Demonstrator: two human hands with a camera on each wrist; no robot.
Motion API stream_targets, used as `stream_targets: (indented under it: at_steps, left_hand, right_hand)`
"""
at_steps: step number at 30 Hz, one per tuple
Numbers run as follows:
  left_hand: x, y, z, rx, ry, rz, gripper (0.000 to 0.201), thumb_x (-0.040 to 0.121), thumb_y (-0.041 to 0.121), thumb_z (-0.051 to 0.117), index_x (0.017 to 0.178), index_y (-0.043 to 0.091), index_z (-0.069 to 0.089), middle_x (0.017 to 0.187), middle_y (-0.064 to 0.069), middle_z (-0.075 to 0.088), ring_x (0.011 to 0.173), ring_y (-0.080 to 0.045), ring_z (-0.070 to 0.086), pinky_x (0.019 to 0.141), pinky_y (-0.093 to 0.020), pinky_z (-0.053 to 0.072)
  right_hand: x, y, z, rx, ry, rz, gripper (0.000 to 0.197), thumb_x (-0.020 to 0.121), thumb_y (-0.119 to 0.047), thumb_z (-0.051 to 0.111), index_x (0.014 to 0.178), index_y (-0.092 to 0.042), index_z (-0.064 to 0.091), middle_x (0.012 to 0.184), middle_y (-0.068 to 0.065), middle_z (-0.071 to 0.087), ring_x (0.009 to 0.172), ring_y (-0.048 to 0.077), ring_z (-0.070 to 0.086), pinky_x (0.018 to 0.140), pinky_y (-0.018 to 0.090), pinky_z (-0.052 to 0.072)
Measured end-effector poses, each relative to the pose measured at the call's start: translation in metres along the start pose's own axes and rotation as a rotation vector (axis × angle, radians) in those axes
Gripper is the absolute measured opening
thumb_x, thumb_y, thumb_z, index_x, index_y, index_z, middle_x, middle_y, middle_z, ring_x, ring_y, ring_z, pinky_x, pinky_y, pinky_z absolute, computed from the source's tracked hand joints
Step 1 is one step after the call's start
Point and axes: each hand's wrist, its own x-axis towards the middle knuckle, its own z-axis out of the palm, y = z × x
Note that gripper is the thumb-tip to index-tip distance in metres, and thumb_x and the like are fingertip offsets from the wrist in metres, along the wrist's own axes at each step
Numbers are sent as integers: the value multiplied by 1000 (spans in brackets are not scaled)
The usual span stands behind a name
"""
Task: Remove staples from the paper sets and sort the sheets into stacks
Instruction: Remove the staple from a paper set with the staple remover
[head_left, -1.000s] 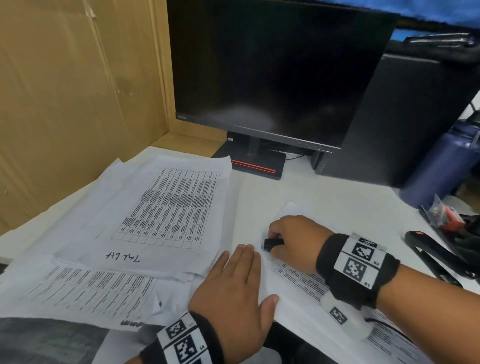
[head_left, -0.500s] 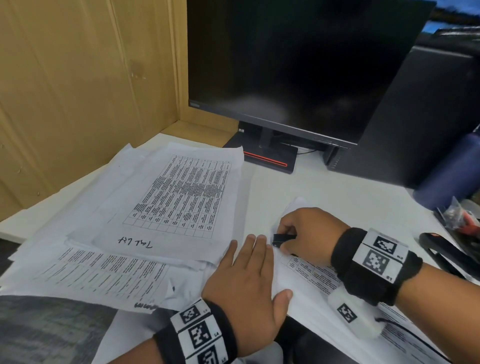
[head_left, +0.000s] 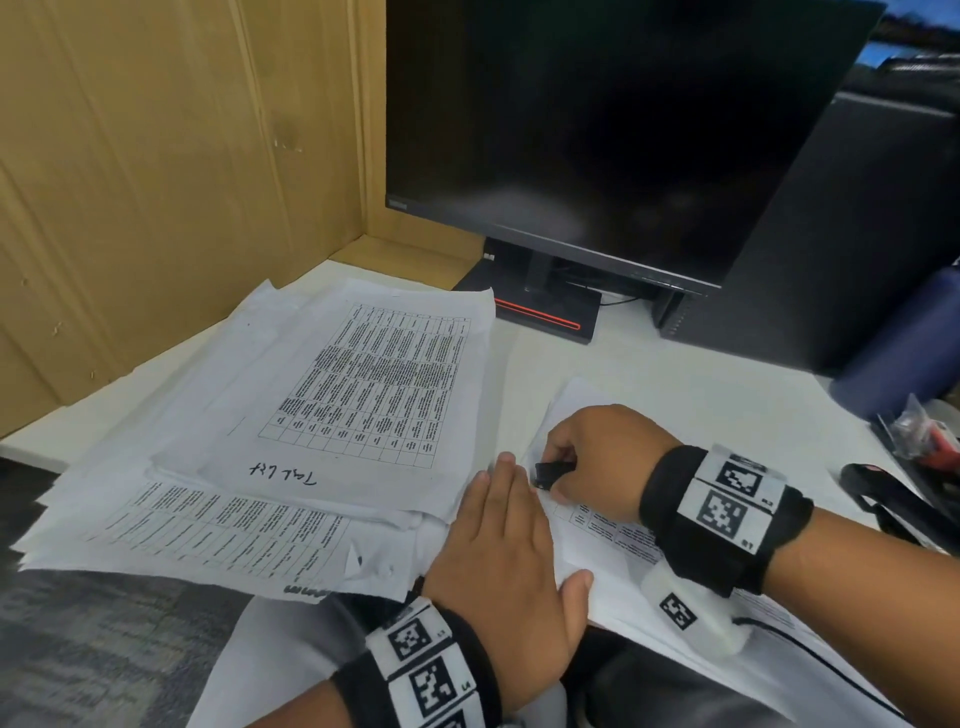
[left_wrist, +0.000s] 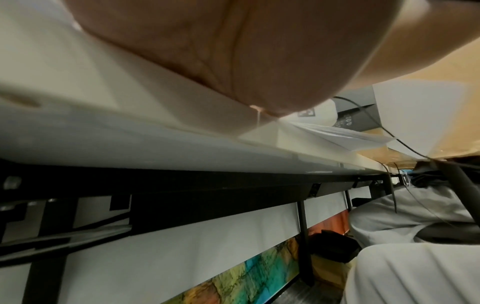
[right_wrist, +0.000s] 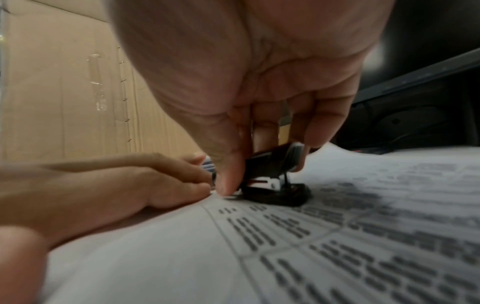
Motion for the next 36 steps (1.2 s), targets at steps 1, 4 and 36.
stream_targets:
  at_steps: [1,4,36]
  left_hand:
    - [-1,2,0,10,-7,-6,84,93,55,34,142,-11,51,153,-29,45,149,-40,36,119,-54,36]
    - [-2,3,-2,5,-19,-8,83,93,55,35,138,-11,55,148,-28,52,143,-39,47,114,-52,44]
    - [-2,0,2,51,8,13,81,92,56,39,131,-10,62,139,-31,59,132,-44,57,113,-52,29]
  right_hand:
    - [1,-1,-1,-15,-9,-8,16,81,-27,73,96,-31,76,91,-12,73,87,10,66,83,28,56]
    - [5,-1,-7,-41,-55,-16,20,78,-31,78,98,-32,77,91,-14,73,87,8,66,83,27,56]
    - [2,5,-4,-55,-9,-112,23,87,-43,70,108,-35,72,101,-17,73,93,6,66,86,28,53]
